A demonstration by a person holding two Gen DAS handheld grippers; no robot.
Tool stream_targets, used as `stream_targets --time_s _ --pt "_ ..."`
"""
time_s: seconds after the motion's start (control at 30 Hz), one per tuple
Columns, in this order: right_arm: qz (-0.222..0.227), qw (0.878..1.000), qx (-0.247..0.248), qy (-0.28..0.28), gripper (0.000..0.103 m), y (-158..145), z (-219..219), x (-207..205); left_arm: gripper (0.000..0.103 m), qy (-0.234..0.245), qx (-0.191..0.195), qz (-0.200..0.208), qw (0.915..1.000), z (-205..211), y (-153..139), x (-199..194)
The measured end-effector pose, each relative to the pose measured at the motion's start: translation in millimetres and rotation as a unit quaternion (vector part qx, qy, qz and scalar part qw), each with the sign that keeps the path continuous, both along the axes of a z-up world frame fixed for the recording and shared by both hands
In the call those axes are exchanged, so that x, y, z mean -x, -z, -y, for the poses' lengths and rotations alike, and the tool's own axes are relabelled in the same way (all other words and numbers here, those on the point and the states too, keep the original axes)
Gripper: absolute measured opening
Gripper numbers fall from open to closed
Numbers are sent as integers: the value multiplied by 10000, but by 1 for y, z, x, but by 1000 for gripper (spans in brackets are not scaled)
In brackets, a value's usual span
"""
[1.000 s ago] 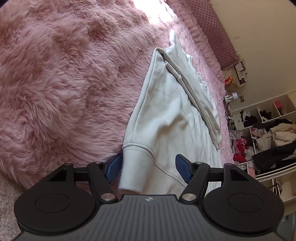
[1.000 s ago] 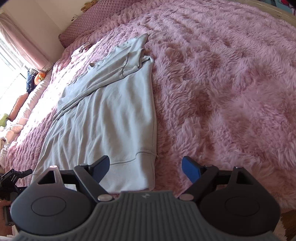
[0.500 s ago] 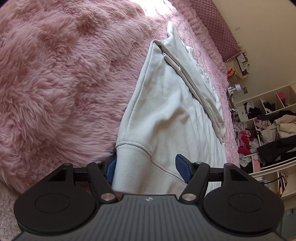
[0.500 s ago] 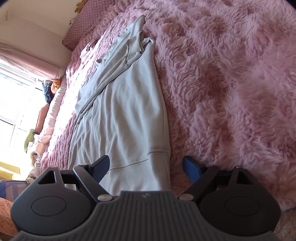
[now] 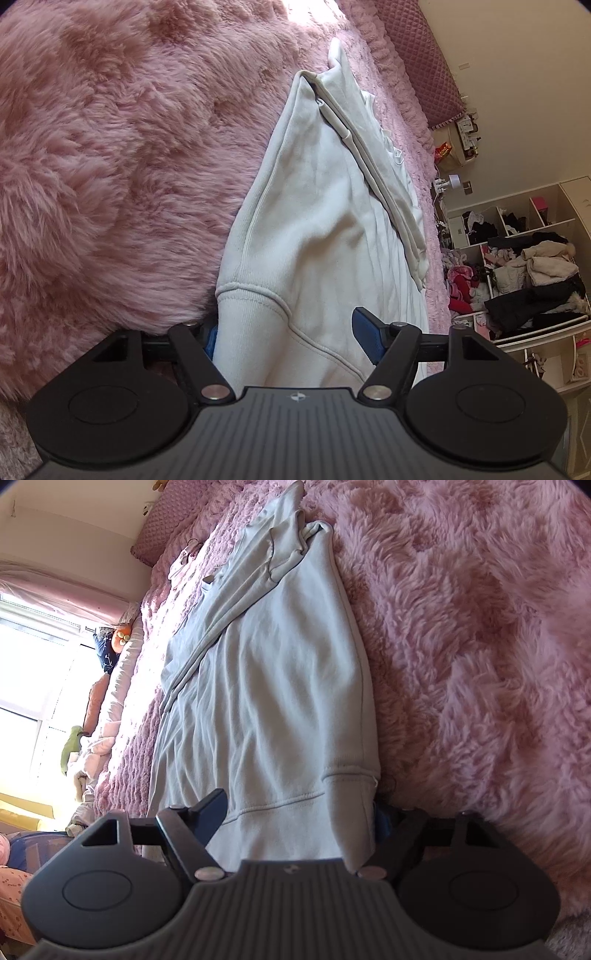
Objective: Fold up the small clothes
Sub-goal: 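Grasp the hem with both grippers and lift it toward the collar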
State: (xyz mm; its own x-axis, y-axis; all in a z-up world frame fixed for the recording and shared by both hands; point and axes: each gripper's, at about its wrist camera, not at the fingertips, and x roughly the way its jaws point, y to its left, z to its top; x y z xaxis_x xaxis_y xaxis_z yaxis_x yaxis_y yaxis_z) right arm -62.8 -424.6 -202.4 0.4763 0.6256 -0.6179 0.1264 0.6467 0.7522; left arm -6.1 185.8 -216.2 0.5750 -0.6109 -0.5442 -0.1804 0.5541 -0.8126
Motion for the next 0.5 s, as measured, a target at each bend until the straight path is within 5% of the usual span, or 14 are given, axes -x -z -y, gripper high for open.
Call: stream_targets --time_s 0.03,0.1,0.13,0.17,0.27,0.5 --pt "-20 10000 -21 -27 61 0 -1 1 66 26 -17 43 10000 0 -1 2" --pt "-68 9999 -69 -113 42 1 -4 1 22 75 41 48 10000 -1 0 2" --pt "-102 9998 -53 -165 28 1 -5 2 9 68 157 34 9998 -3 2 3" --pt "-127 9997 -13 -195 17 2 -8 3 6 27 231 18 9997 -5 4 4" --pt "-187 9997 64 -152 8 3 -11 4 6 47 263 6 9996 -5 4 4" --pt "23 9993 -370 102 1 -11 -4 -1 6 131 828 275 9961 -8 -9 -5"
